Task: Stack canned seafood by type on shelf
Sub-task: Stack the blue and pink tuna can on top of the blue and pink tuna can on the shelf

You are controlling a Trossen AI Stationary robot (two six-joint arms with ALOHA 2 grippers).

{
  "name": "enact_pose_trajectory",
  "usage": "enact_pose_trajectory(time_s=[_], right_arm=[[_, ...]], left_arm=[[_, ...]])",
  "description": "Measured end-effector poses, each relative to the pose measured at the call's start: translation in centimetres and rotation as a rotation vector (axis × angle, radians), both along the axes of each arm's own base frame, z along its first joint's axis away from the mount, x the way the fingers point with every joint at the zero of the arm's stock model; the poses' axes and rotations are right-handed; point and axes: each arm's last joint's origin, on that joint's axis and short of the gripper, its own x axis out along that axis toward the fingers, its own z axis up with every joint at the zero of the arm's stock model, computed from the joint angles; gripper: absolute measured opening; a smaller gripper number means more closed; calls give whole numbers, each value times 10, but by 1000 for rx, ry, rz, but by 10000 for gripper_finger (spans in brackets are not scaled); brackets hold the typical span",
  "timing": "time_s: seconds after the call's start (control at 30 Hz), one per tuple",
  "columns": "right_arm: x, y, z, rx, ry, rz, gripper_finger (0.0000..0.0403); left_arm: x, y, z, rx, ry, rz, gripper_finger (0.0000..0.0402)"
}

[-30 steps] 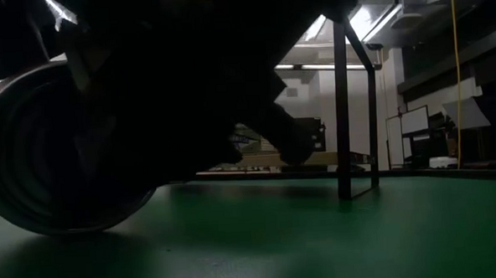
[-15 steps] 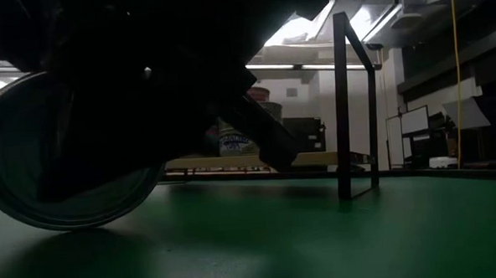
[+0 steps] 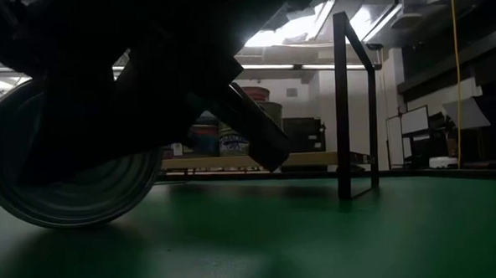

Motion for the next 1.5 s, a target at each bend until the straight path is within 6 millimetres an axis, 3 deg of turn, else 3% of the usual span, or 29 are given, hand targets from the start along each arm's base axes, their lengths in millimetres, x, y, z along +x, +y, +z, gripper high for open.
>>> enact_pose_trajectory(time_s=[0.63, 1.5], right_arm=[[4, -4, 3, -13, -70, -85, 7], [6, -5, 5, 15, -73, -62, 7]], left_arm=[[-3, 3, -3, 38, 40, 1, 205], [-5, 7, -7, 23, 61, 47, 205]])
